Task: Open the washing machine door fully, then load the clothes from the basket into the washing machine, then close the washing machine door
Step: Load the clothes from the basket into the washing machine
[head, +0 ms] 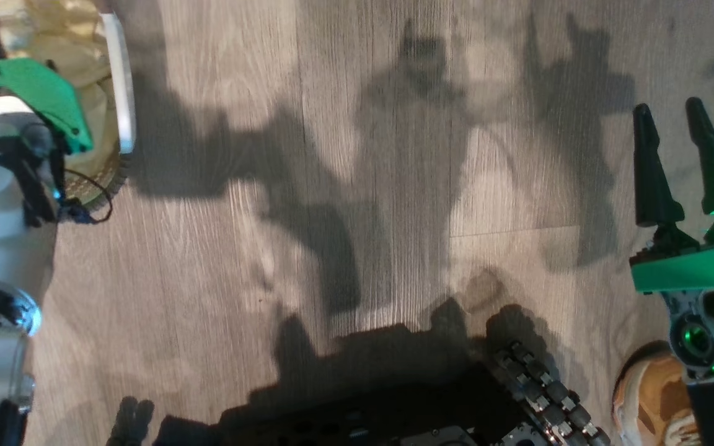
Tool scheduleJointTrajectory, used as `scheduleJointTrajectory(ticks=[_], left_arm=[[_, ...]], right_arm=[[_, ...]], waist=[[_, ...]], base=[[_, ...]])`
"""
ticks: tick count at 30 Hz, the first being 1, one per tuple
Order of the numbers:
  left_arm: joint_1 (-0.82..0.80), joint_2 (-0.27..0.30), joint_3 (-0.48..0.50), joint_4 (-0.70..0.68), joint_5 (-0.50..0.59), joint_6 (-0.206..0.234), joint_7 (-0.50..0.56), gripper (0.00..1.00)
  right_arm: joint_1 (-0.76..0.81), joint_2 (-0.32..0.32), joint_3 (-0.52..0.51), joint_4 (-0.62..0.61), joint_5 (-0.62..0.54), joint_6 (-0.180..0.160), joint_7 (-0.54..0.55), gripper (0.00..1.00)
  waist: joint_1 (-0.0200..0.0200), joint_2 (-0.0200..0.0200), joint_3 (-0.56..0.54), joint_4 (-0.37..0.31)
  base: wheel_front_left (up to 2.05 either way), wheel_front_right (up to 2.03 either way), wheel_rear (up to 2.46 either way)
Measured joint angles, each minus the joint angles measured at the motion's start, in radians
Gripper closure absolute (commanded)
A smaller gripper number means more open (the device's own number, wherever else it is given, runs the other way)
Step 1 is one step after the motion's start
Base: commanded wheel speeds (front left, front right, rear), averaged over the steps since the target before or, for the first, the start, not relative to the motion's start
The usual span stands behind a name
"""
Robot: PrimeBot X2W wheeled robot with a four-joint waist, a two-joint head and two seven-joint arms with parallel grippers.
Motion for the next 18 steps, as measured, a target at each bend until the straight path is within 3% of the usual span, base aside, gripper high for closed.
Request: scheduleJointTrajectory(ticks=[6, 7, 9, 18], left_arm=[[-0.003, 0.014, 0.019, 0.002, -0.026, 0.012, 0.024, 0.00], [-0.003, 0.015, 0.024, 0.002, -0.034, 0.012, 0.030, 0.52], [-0.003, 0.015, 0.028, 0.002, -0.041, 0.012, 0.034, 1.00], [0.005, 0.009, 0.039, 0.004, -0.082, -0.021, -0.048, 1.00]], right_arm=[[-0.005, -0.004, 0.004, -0.003, 0.000, 0.000, 0.000, 0.00], [-0.005, -0.004, 0.006, -0.003, 0.000, 0.000, 0.000, 0.00], [-0.005, -0.004, 0.007, -0.003, 0.000, 0.000, 0.000, 0.00], [-0.004, -0.005, -0.001, 0.004, 0.000, 0.000, 0.000, 0.00]], waist=[[-0.0002, 0.0000, 0.016, -0.006], [-0.0002, 0.0000, 0.017, -0.007], [-0.0002, 0.0000, 0.017, -0.008], [-0.0001, 0.0000, -0.019, 0.003]], base=[[0.00, 0.00, 0.00], [0.00, 0.00, 0.00], [0.00, 0.00, 0.00], [0.00, 0.00, 0.00]])
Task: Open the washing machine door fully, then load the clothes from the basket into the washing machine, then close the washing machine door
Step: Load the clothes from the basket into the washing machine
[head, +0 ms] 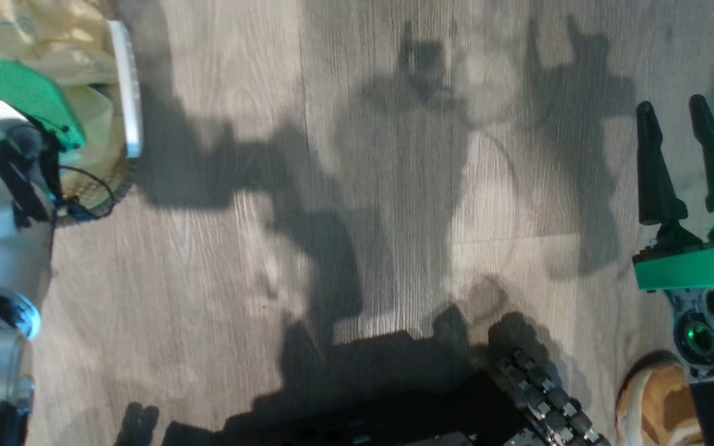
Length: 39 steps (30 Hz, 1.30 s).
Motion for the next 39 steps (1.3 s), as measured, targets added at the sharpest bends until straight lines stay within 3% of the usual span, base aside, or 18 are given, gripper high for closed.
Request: scheduleJointTrajectory(ticks=[8, 16, 28, 39], left_arm=[[0.127, -0.057, 0.008, 0.000, -0.035, -0.118, -0.115, 1.00], [0.276, -0.091, -0.013, -0.042, -0.043, -0.195, -0.143, 1.00], [0.531, -0.097, 0.022, -0.319, -0.052, -0.218, -0.145, 1.00], [0.668, -0.075, 0.018, -0.561, -0.043, -0.222, -0.146, 1.00]], right_arm=[[0.026, 0.000, -0.007, 0.018, 0.000, 0.000, 0.000, 0.00], [0.108, -0.004, -0.009, 0.045, 0.000, 0.000, 0.000, 0.00], [0.223, -0.004, -0.024, 0.069, 0.000, 0.000, 0.000, 0.00], [0.293, 0.002, -0.028, 0.082, 0.000, 0.000, 0.000, 0.00]], waist=[[-0.0001, 0.0000, -0.117, 0.031], [-0.0002, 0.0001, -0.288, 0.070], [-0.0002, 0.0001, -0.517, 0.116], [-0.0002, 0.0001, -0.650, 0.133]], base=[[0.00, 0.00, 0.00], [0.00, 0.00, 0.00], [0.00, 0.00, 0.00], [0.00, 0.00, 0.00]])
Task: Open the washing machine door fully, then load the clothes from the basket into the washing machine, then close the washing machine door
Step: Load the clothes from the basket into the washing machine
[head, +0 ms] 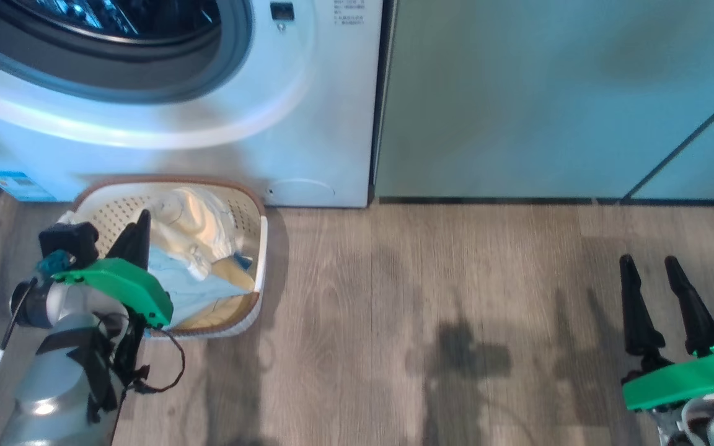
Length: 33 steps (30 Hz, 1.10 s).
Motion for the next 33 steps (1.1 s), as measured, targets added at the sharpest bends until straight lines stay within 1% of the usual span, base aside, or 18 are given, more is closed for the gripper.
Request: scheduleJointTrajectory(ticks=[8, 16, 23, 28, 33], left_arm=[[0.068, 0.026, -0.020, -0.097, -0.029, 0.000, 0.000, 1.00], [0.200, 0.036, -0.030, -0.205, -0.048, 0.000, 0.000, 1.00], [0.209, 0.050, -0.037, -0.272, -0.092, 0.000, 0.000, 1.00], [0.179, 0.086, -0.046, -0.287, -0.139, 0.000, 0.015, 1.00], [0.086, 0.131, -0.059, -0.314, -0.171, 0.000, 0.054, 1.00]], right_arm=[[0.045, 0.001, -0.015, 0.003, 0.000, 0.000, 0.000, 0.00], [0.107, 0.001, -0.029, 0.005, 0.000, 0.000, 0.000, 0.00], [0.109, 0.001, -0.031, 0.000, 0.000, 0.000, 0.000, 0.00], [0.108, 0.001, -0.030, -0.005, 0.000, 0.000, 0.000, 0.00], [0.090, 0.001, -0.028, -0.012, 0.000, 0.000, 0.000, 0.00]], waist=[[0.0000, 0.0000, -0.074, 0.004], [0.0000, 0.0000, -0.161, 0.008], [0.0000, 0.0000, -0.154, 0.011], [0.0001, 0.0000, -0.131, 0.010], [0.0002, 0.0000, -0.093, 0.002]], base=[[0.00, 0.00, 0.00], [0.00, 0.00, 0.00], [0.00, 0.00, 0.00], [0.00, 0.00, 0.00], [0.00, 0.00, 0.00]])
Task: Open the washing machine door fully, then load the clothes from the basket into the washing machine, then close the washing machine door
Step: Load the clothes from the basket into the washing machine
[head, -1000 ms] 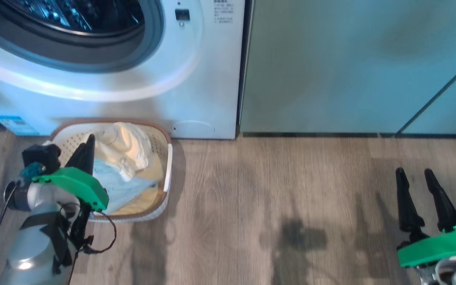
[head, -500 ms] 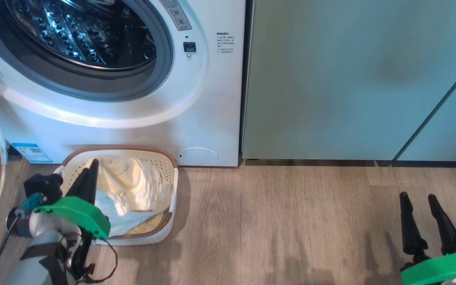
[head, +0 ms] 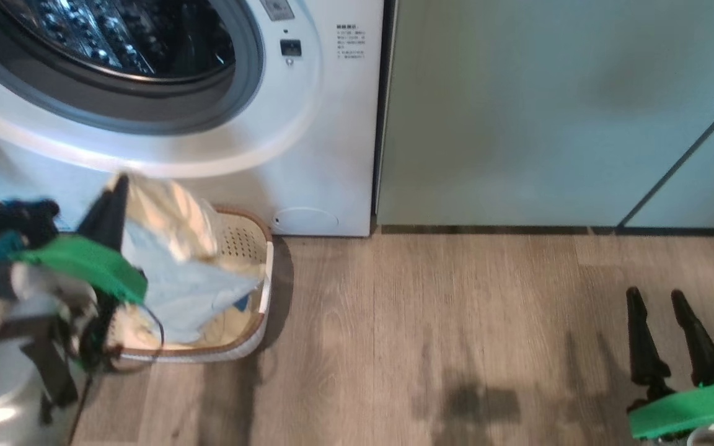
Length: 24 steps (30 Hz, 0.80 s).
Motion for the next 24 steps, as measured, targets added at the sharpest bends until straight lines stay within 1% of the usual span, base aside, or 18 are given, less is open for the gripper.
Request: scheduleJointTrajectory(ticks=[3, 8, 14, 19, 20, 24], left_arm=[[-0.071, 0.023, 0.000, -0.012, -0.029, 0.000, 0.027, 1.00], [-0.195, 0.070, -0.004, -0.013, -0.045, 0.000, 0.058, 1.00], [-0.336, 0.124, -0.031, 0.022, -0.057, 0.000, 0.114, 1.00], [-0.463, 0.156, -0.060, 0.074, -0.057, 0.000, 0.144, 1.00], [-0.463, 0.156, -0.060, 0.074, -0.057, 0.000, 0.144, 1.00], [-0.566, 0.165, -0.075, 0.132, -0.071, 0.000, 0.156, 1.00]], right_arm=[[-0.025, 0.000, 0.002, -0.005, 0.000, 0.000, 0.000, 0.00], [-0.066, 0.001, 0.010, -0.005, 0.000, 0.000, 0.000, 0.00], [-0.100, 0.007, 0.014, -0.007, 0.000, 0.000, 0.000, 0.00], [-0.143, 0.018, 0.027, -0.012, 0.000, 0.000, 0.000, 0.00], [-0.143, 0.018, 0.027, -0.012, 0.000, 0.000, 0.000, 0.00], [-0.170, 0.022, 0.032, -0.014, 0.002, 0.000, 0.000, 0.00]], waist=[[0.0000, 0.0000, 0.033, -0.007], [0.0002, 0.0000, 0.095, -0.025], [0.0003, 0.0000, 0.165, -0.052], [0.0003, 0.0000, 0.223, -0.072], [0.0003, 0.0000, 0.223, -0.072], [0.0002, -0.0001, 0.269, -0.087]], base=[[0.00, 0.00, 0.00], [0.00, 0.00, 0.00], [0.00, 0.00, 0.00], [0.00, 0.00, 0.00], [0.00, 0.00, 0.00], [0.00, 0.00, 0.00]])
